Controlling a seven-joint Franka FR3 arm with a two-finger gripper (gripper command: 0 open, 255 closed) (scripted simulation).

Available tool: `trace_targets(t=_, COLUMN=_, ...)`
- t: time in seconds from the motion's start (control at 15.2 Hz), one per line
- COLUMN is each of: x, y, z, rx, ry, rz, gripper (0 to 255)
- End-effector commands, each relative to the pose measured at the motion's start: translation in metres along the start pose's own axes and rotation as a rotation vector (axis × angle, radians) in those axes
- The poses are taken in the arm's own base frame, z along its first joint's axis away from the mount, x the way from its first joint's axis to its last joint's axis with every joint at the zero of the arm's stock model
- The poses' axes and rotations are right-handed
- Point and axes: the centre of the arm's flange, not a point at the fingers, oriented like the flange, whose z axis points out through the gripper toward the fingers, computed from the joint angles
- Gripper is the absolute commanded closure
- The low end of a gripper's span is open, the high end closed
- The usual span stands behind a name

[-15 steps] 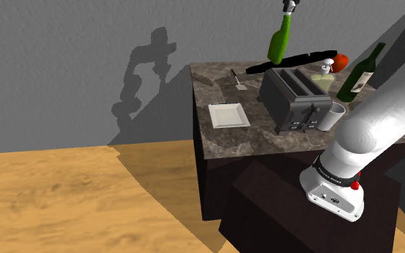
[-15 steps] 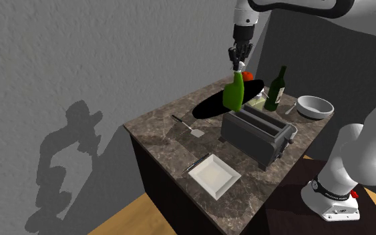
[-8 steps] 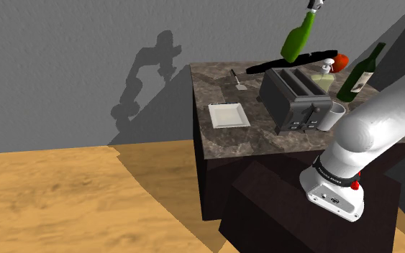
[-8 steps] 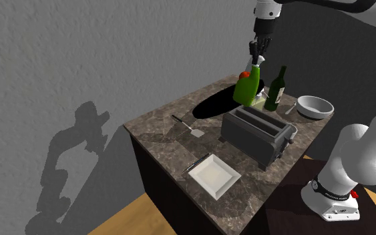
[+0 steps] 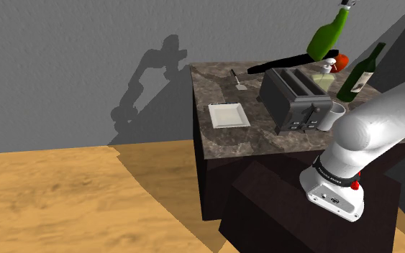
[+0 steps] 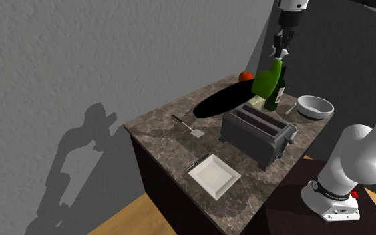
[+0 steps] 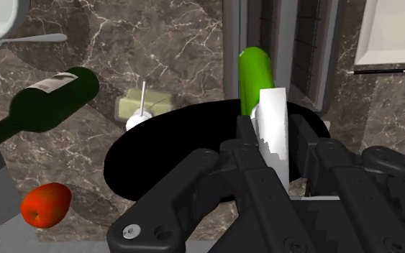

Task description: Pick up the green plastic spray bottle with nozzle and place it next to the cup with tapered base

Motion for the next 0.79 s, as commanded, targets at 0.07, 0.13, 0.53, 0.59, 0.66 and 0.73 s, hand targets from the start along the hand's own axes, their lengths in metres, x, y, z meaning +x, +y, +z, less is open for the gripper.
trace_targets(t=0.07, x=-0.016, y=0.033, z=-0.008, rx=0.0, ry=-0.001, rz=-0.001, gripper=255)
trace_targets(t=0.13, x=-0.022, y=0.045, z=-0.011, rx=0.0, ry=-0.001, rz=-0.001, gripper=255)
trace_targets(t=0.53, x=-0.05, y=0.1, z=-0.019, rx=0.0, ry=-0.001, rz=-0.001, gripper=255)
trace_targets(t=0.59, x=-0.05, y=0.1, z=-0.014, rx=0.0, ry=-0.001, rz=-0.001, gripper=255)
trace_targets(t=0.66, x=-0.05, y=0.1, z=-0.008, rx=0.0, ry=-0.001, rz=-0.001, gripper=255)
trace_targets(t=0.73, x=-0.05, y=0.1, z=-0.003, rx=0.0, ry=-0.001, rz=-0.001, gripper=255)
